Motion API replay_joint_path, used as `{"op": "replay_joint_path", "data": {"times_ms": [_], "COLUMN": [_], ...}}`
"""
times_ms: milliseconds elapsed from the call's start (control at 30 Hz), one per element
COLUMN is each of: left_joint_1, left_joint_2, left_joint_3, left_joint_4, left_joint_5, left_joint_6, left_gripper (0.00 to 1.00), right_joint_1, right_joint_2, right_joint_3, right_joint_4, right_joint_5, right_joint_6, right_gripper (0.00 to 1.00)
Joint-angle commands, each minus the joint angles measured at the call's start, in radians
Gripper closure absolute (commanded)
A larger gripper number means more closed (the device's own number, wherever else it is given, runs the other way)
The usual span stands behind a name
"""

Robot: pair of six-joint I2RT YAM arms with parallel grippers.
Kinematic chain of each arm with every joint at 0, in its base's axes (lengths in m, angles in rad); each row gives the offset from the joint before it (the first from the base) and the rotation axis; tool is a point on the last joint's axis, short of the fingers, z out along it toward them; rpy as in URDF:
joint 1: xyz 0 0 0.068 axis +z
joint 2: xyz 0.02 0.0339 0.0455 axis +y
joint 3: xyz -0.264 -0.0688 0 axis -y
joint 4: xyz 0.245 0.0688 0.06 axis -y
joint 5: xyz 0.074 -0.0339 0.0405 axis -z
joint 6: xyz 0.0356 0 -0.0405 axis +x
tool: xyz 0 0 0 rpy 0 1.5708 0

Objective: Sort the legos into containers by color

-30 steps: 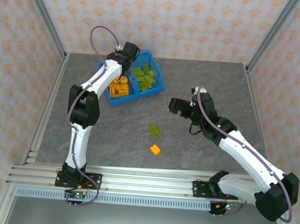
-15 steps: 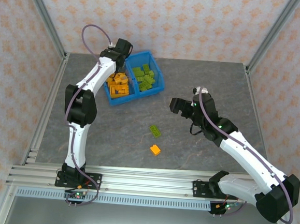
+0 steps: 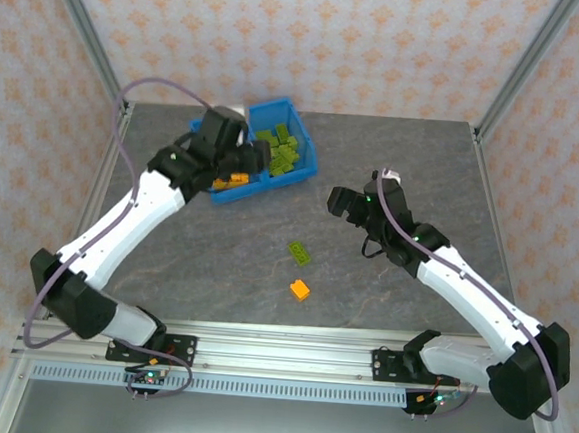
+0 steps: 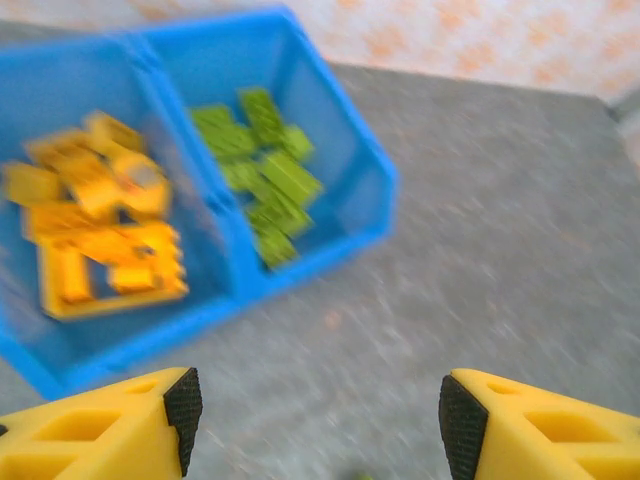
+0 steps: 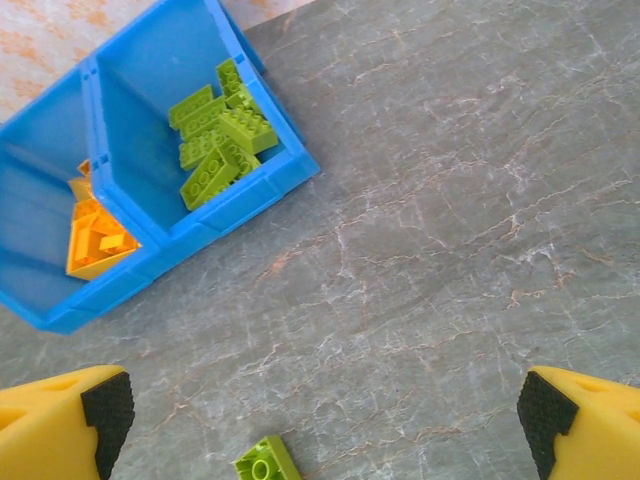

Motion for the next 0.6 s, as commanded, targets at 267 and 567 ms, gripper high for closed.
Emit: {"op": "replay_joint_path", "data": {"times_ms": [267, 567], "left_joint_1": [-0.395, -0.617], "left_joint_2": [0.018, 0.232], "left_joint_3": [-0.289, -0.341], "left_joint_4": [-0.026, 0.05], "left_joint_5": [0.057, -0.016], "left_joint_6": [-0.292, -0.125], "left_gripper": [0.31, 0.27], "right_joint_1": [-0.002, -0.003], "right_joint_2": [0.088, 0.081], "right_joint_3": [0.055, 0.045], "right_joint_4": [0.041, 0.027], "right_joint_5": [0.08, 0.088], "right_joint_6": [-0.007, -0.006], "right_gripper": [0.01, 0.01]}}
